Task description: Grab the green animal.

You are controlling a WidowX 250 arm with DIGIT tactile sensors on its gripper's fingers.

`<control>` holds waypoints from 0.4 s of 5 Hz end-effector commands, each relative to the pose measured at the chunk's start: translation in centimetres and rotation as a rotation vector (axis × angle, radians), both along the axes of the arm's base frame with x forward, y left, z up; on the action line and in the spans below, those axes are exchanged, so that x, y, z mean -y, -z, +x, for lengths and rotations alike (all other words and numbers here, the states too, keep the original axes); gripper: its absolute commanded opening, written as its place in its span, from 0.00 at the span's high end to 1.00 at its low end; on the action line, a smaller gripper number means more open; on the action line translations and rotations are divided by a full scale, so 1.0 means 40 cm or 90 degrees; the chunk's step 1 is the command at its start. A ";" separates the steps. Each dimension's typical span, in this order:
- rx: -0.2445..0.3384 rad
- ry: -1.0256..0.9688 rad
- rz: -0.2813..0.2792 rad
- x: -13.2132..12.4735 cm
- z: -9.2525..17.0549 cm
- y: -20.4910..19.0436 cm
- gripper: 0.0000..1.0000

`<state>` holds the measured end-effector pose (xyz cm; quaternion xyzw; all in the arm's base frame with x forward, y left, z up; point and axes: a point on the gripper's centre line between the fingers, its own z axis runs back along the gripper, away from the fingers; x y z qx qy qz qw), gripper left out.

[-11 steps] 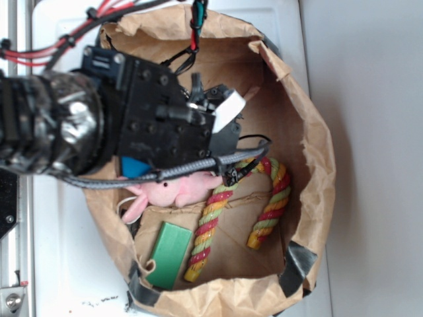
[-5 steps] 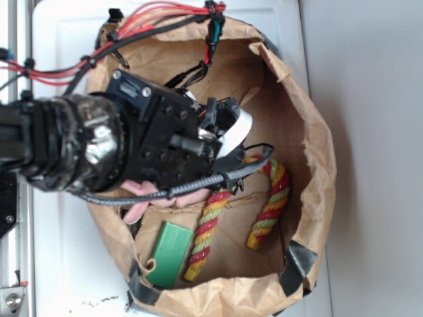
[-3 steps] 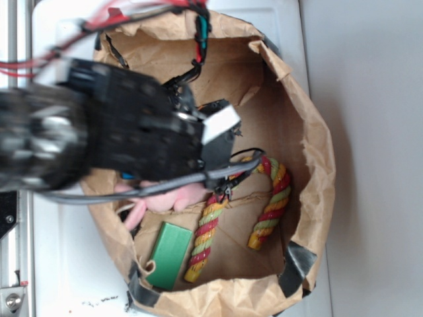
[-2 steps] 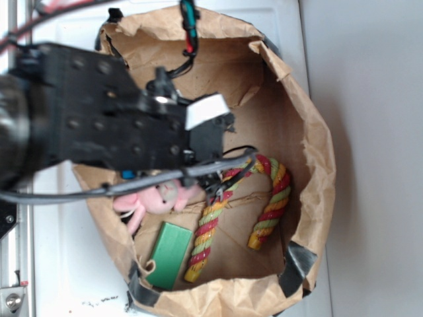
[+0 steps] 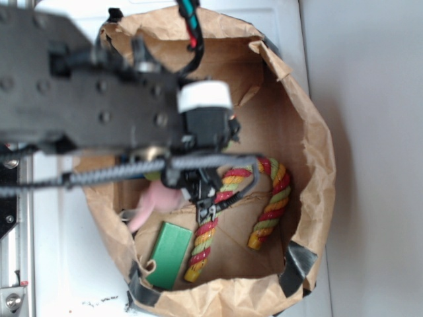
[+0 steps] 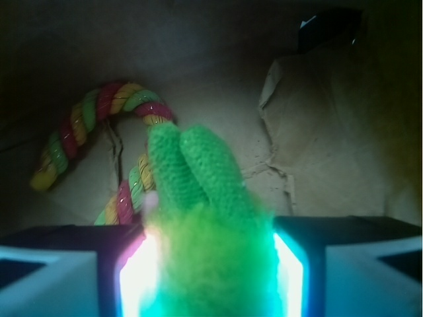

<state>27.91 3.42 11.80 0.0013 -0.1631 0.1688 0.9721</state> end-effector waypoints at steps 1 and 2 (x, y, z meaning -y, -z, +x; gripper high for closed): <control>-0.019 0.056 0.025 -0.032 -0.012 -0.126 1.00; -0.033 0.087 0.002 -0.031 -0.024 -0.173 1.00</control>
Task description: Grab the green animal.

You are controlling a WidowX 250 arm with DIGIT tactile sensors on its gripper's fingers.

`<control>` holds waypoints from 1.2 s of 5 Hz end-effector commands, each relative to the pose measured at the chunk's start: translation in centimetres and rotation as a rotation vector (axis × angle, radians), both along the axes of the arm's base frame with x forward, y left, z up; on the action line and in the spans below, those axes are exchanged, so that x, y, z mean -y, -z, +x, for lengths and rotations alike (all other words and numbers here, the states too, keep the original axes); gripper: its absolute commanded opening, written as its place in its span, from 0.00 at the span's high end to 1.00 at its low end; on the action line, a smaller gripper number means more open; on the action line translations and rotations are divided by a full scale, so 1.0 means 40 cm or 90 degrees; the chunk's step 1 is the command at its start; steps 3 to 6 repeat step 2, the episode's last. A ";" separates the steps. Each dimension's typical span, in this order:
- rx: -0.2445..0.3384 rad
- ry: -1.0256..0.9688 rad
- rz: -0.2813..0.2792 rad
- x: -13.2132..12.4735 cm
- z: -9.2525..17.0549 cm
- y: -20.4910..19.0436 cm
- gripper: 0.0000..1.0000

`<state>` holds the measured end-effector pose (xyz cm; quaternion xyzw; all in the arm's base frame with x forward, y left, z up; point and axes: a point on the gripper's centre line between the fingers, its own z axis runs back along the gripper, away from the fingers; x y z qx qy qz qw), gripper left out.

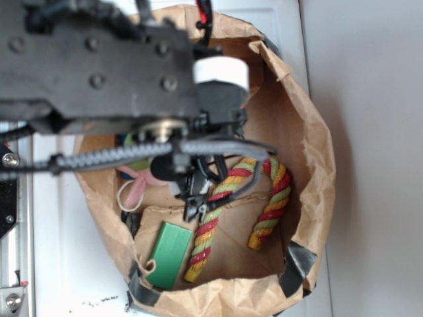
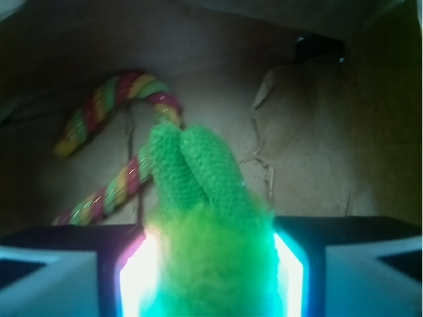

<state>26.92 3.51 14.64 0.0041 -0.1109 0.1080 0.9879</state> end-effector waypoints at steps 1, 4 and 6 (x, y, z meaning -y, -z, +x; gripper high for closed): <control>0.030 0.017 -0.006 -0.021 0.009 -0.127 1.00; 0.037 0.020 -0.009 -0.014 0.021 -0.138 1.00; 0.037 0.020 -0.009 -0.014 0.021 -0.138 1.00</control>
